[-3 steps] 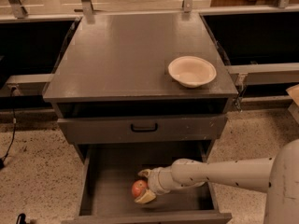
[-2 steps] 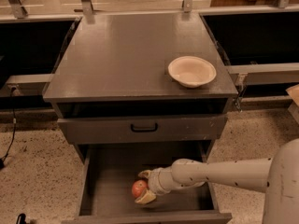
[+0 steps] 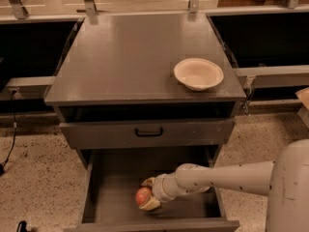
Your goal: Pick apple from middle drawer and place on counter
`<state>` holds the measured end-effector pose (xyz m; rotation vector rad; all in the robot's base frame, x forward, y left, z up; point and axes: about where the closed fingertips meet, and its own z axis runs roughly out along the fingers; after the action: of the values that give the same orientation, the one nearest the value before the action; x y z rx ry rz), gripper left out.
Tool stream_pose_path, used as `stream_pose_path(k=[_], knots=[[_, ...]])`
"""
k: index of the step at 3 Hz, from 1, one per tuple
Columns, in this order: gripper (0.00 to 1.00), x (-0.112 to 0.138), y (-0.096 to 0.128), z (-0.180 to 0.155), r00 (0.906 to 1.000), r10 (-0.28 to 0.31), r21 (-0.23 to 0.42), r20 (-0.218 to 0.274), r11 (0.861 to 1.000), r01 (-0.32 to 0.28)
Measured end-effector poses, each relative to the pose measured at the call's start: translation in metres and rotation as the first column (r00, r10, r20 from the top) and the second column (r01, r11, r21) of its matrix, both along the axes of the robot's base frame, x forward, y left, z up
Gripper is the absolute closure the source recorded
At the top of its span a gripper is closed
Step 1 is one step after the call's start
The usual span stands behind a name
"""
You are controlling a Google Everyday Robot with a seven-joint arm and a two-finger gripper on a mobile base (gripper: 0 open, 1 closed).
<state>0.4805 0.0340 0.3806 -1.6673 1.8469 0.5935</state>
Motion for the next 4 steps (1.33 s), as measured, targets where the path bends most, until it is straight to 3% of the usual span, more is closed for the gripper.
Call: stream_pose_path(k=[2,3,4], knots=[[0.41,-0.001,0.001,-0.015,0.9991,0.02,-0.026,-0.037,0.999,-0.021],[0.57,-0.003,0.0,-0.006,0.9994,0.014,-0.003,-0.032,1.0,-0.014],[0.81,-0.009,-0.007,0.028,0.9999,-0.003,0.046,-0.016,0.999,0.004]])
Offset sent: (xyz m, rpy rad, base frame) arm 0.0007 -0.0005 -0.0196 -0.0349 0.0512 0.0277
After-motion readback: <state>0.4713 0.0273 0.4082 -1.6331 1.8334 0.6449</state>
